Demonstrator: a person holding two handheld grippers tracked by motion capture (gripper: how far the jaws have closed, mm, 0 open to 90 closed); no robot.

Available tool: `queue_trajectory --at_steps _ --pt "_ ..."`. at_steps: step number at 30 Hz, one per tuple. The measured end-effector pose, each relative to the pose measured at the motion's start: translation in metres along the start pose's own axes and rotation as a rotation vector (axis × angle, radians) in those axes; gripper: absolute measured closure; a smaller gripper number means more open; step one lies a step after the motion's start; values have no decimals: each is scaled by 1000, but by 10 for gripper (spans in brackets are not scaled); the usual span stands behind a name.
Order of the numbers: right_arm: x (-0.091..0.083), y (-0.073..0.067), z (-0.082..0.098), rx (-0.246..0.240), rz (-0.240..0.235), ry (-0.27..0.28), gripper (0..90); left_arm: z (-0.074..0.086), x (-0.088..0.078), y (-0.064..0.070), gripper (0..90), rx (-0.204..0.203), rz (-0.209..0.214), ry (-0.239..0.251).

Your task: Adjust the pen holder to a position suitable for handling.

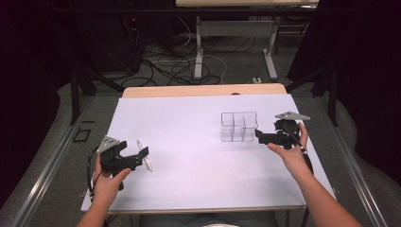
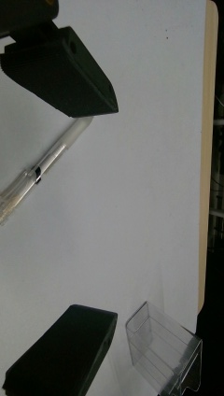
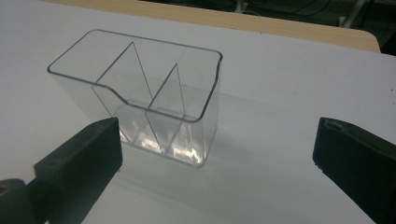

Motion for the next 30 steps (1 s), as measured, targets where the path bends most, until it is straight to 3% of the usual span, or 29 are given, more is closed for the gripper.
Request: queue_trajectory --at_steps 6,15,21,23,30 --pt "10 -2 -20 2 8 -26 16 1 0 1 26 -6 3 0" --pt "25 0 -33 -13 39 -68 19 1 1 0 26 -6 10 -10" --pt "36 6 -38 32 64 -91 22 1 2 0 27 -9 12 -11" --pt "40 9 -41 57 69 -99 94 1 3 0 27 -5 11 -11" --pt "49 16 -41 74 90 -118 105 1 3 0 27 -12 15 -13"
Point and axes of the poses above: each handheld gripper's, and its own axes: x roughly forward along the jaws, z roughly out of its underside, y roughly to its right, the point moved 3 cm from there along x, roughly forward along the jaws, and after that the axes turned 9 degrees about z, right-handed, at the moved point
